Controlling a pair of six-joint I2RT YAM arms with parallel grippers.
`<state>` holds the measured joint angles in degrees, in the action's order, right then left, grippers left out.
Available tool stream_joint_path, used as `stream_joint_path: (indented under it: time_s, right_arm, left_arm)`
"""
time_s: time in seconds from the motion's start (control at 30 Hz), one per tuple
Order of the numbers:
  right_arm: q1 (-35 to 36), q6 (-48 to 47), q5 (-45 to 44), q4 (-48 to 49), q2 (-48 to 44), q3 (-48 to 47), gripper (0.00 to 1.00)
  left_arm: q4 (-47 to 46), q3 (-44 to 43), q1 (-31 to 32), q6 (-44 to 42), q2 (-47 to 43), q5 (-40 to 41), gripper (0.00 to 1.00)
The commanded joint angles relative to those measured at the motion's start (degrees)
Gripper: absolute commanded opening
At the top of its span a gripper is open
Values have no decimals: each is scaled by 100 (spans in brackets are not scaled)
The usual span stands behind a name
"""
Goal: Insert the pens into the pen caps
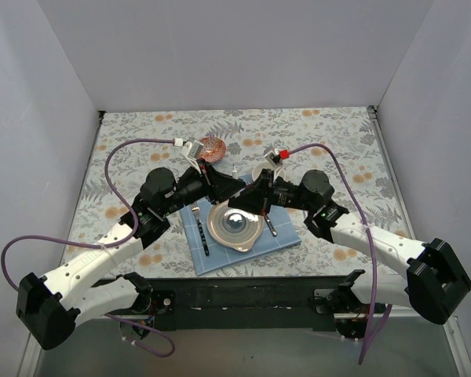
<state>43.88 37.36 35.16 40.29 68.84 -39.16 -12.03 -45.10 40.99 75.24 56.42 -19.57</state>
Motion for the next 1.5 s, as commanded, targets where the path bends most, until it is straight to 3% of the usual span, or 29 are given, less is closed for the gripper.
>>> stream_joint_path:
  time_s: [0.0, 0.07, 0.13, 0.2, 0.3, 0.6, 1.23, 1.37, 1.43, 1.47]
  right_arm:
    - [-2, -19, 158, 93, -72, 75, 1]
    - [7, -10, 158, 145, -64, 101, 1]
    - [-2, 16, 123, 189, -55, 136, 3]
    - [-2, 192, -95, 303, -72, 171, 24]
    - [-2, 481, -377, 627, -72, 233, 35]
    - [-2, 983, -378, 1341, 306, 207, 45]
    - [7, 184, -519, 409, -151, -22, 41]
    - [-2, 192, -510, 505, -230, 92, 19]
    - [7, 227, -545, 584, -274, 162, 2]
    - [7, 236, -554, 637, -301, 224, 1]
  left_arm:
    - [-62, -350, 32, -89, 79, -257, 12]
    - [-71, -341, 32, -71, 88, -266, 0]
    - [-106, -324, 32, -54, 71, -284, 0]
    - [-150, -254, 32, 8, 44, -310, 0]
    - [-291, -96, 32, 130, -8, -310, 0]
    - [-493, 142, 32, 298, -35, -363, 0]
    - [-132, 194, 32, 245, 44, -346, 0]
    - [-203, 221, 32, 307, 79, -415, 0]
    - [-229, 239, 32, 333, 79, -433, 0]
    - [-238, 273, 32, 333, 71, -407, 0]
